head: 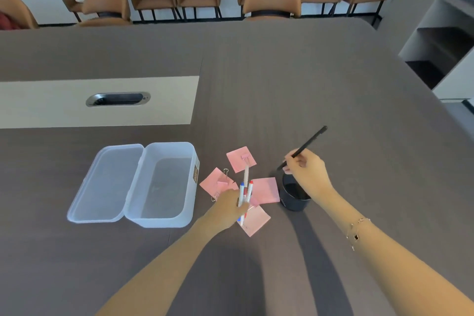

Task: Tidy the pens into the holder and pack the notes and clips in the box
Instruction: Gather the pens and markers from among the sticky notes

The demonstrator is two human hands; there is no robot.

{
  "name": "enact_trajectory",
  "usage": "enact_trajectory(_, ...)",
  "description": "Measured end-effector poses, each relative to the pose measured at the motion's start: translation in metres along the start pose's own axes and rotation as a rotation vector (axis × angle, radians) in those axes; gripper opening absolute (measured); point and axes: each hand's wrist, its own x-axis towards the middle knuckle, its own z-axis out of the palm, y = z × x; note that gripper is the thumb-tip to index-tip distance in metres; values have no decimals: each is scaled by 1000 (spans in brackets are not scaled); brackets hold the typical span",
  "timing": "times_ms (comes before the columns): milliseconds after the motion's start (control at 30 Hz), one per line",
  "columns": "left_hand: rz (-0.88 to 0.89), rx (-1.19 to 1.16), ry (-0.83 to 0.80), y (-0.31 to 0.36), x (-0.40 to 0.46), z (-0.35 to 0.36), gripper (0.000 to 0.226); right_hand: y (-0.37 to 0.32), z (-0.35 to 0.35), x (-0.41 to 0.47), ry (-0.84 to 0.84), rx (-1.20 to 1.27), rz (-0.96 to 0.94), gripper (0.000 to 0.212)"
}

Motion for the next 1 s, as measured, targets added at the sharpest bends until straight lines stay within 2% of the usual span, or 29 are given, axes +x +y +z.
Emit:
enact_trajectory(200,183,-265,137,94,8,-43,25,8,-49,-1,-79,-214,50,17)
enact_trajectory(333,265,-222,124,131,30,-25,18,24,-54,5,-182,-407,93,11)
enact_trajectory(567,199,-77,80,115,54,27,19,44,-52,12,-238,-627,35,8)
enact_trajectory(667,163,-29,51,112,58,28,24,45,-52,15,-265,-664,24,17)
enact_trajectory(733,178,-75,14,111,59,24,24,46,-52,15,-277,-640,12,11)
enact_trajectory(867,206,-67,-9,105,62,19,19,49,-54,12,-298,-614,13,17)
enact_trajectory(933,221,-83,28,103,59,16,20,49,-56,7,-283,-559,35,14)
enact_trajectory(1000,192,-147,105,100,55,11,19,45,-57,-1,-198,-494,15,14)
